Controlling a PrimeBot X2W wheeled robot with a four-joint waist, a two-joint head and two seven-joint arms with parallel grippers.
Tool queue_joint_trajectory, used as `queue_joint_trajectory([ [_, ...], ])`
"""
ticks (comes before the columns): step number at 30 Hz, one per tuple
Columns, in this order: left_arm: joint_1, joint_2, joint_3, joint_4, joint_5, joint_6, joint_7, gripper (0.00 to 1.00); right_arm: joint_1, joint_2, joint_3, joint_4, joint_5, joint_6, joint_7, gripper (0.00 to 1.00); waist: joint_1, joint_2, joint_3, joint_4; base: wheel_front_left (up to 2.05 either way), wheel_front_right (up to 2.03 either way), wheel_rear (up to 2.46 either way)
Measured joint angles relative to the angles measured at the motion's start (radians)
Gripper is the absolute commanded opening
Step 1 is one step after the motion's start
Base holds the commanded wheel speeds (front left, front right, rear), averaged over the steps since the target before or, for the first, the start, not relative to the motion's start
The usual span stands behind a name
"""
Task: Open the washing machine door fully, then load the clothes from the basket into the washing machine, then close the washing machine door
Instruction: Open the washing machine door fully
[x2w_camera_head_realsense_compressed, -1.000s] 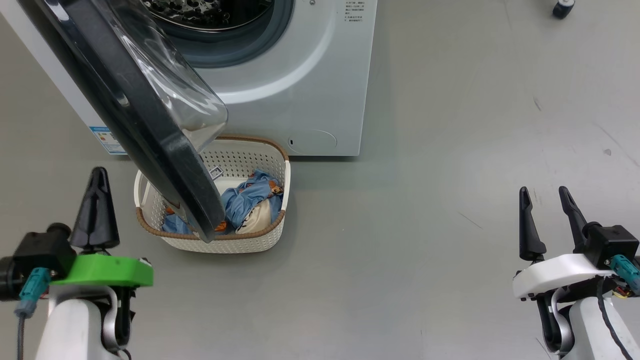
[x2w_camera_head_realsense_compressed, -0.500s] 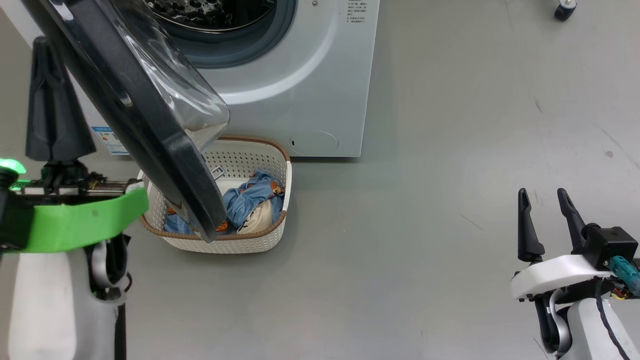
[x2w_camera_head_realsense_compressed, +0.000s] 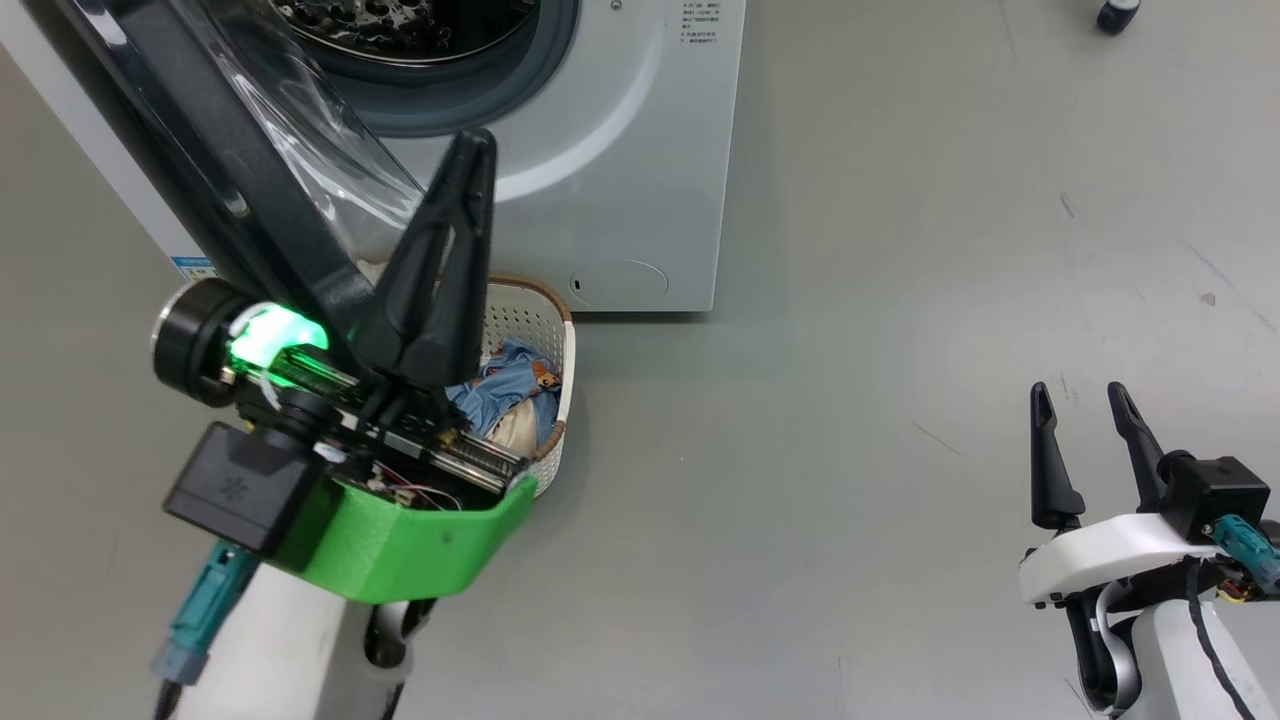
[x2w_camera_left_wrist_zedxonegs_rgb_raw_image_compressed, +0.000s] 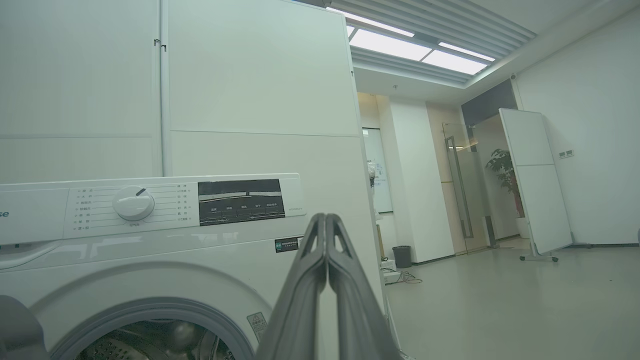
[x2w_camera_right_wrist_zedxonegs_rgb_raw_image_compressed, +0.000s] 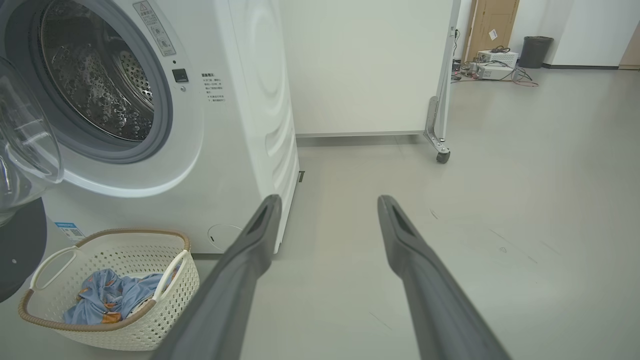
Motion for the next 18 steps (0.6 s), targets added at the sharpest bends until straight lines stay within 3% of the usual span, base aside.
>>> queue_joint_trajectory([
  [11,0.087,0.01,-0.214,0.093,-0.049,0.0,0.0,0.0,-0.001,0.002,0.002,0.008,0.0,0.02,0.0,1.0,0.0,0.0,0.033,-0.014,0.0,0.0,0.0],
  [18,0.102,0.031,-0.245,0.171,-0.056,0.0,0.0,0.0,-0.004,0.002,-0.003,0.012,-0.002,0.026,0.0,1.0,0.0,0.0,0.046,-0.019,0.0,0.0,0.0],
])
